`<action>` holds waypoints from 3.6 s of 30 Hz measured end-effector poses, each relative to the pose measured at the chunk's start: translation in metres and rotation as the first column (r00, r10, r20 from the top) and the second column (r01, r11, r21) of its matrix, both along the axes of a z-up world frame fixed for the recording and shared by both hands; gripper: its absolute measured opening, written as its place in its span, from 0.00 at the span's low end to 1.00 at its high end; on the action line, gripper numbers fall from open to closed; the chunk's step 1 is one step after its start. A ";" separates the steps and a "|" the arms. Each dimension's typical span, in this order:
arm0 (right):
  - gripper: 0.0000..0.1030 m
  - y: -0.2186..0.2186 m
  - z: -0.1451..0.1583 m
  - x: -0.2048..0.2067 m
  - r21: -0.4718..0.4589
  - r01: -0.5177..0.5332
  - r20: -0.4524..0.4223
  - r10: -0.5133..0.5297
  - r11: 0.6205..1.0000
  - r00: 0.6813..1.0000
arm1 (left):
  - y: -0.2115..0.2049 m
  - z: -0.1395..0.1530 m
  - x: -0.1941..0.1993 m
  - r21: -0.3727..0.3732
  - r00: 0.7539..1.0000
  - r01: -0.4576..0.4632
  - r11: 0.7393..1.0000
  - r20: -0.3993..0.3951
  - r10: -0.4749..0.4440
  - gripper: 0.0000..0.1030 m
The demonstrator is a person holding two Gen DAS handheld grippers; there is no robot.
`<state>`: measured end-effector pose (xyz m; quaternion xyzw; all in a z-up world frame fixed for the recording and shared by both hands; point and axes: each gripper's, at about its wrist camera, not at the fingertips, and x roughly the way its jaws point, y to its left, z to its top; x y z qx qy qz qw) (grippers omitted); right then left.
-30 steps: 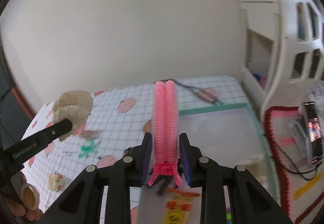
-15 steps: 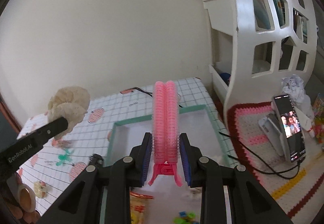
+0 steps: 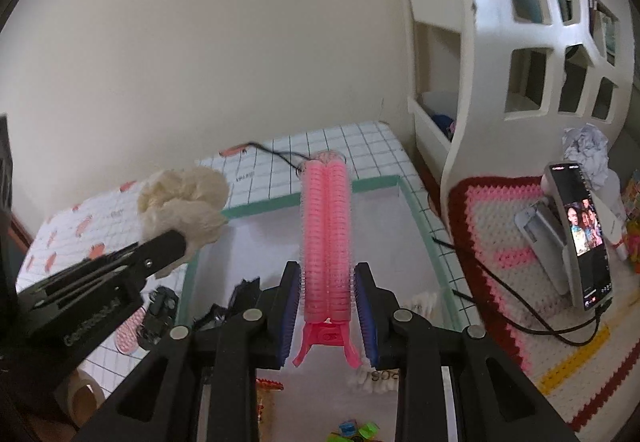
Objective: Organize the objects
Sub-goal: 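Carry the lace item and pink clip with both grippers over the teal box, then open the left gripper over the box while right releases the pink clip, then move both grippers back toward the white plastic clip and black toy car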
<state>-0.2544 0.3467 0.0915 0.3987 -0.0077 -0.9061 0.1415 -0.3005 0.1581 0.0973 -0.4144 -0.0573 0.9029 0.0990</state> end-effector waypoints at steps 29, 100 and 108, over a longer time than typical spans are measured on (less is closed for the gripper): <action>0.29 -0.015 -0.054 -0.009 0.103 -0.036 0.176 0.017 0.994 0.984 | -0.002 -0.053 -0.014 -0.004 0.978 -0.004 1.000 0.207 0.005 0.11; 0.99 -0.017 -0.044 -0.002 0.118 0.007 0.087 -0.018 0.993 0.996 | -0.056 -0.035 0.013 -0.122 0.953 -0.217 0.969 0.190 0.237 1.00; 0.99 -0.018 -0.040 -0.001 0.117 0.013 0.077 -0.023 0.993 0.997 | -0.064 -0.023 0.018 -0.107 0.949 -0.249 0.963 0.170 0.264 1.00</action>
